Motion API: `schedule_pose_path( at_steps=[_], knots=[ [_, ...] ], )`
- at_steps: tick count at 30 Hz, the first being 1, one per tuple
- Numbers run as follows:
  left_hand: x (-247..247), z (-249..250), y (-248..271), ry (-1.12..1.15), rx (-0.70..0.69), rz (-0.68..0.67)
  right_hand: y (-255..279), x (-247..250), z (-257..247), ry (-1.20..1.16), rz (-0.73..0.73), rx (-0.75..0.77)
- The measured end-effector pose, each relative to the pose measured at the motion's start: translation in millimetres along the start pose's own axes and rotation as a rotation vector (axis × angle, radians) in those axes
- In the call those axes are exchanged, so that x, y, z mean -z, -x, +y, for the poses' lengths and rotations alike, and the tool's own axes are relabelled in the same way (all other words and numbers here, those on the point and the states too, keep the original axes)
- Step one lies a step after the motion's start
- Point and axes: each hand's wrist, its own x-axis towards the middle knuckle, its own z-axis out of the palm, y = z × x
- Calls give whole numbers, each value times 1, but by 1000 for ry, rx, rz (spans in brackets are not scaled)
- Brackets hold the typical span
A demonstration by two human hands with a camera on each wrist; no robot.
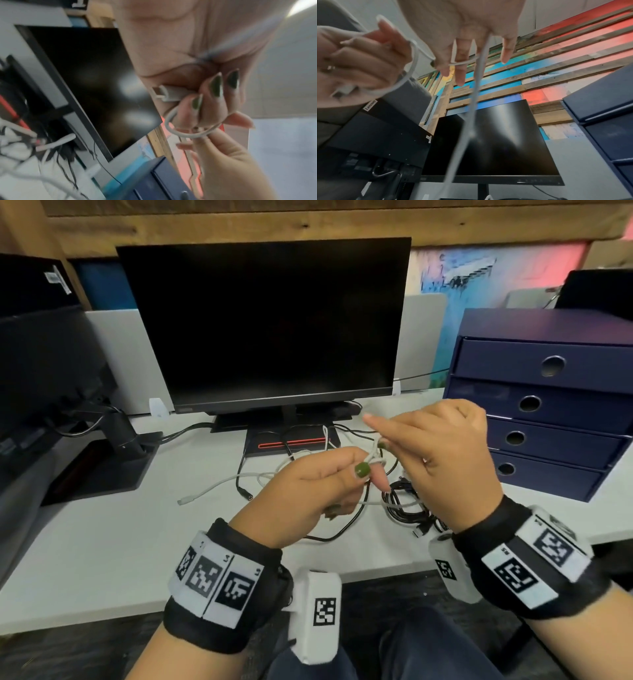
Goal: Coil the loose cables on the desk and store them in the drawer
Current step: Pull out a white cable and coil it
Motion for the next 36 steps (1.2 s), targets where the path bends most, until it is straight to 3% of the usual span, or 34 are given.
schedule_pose_path(
  at_steps=[3, 7, 11, 15, 17, 21, 26, 31, 36],
  knots=[
    [-5, 3, -4, 247, -81, 5, -2, -11, -11, -111, -103, -105],
    [-7, 8, -6, 412, -201, 105, 1, -22, -23, -382, -268, -272],
    [-2, 6, -7, 426, -306, 218, 10, -27, -42, -508, -449, -402],
    [1, -1, -9, 344, -289, 358, 19, -31, -62, -813, -562, -553],
    [2, -4, -8, 218, -276, 442, 20, -28, -63, -979, -538, -634],
    [2, -6, -6, -357, -219, 525, 16, -14, -57, -1052, -500, -652],
    [7, -16, -6, -742, -124, 404, 13, 2, -51, -1006, -484, -589],
    [15, -13, -2, -716, -116, 245, 7, 14, -40, -710, -322, -414],
    [13, -11, -1, -593, -76, 159, -3, 24, -25, -682, -78, -315]
  ],
)
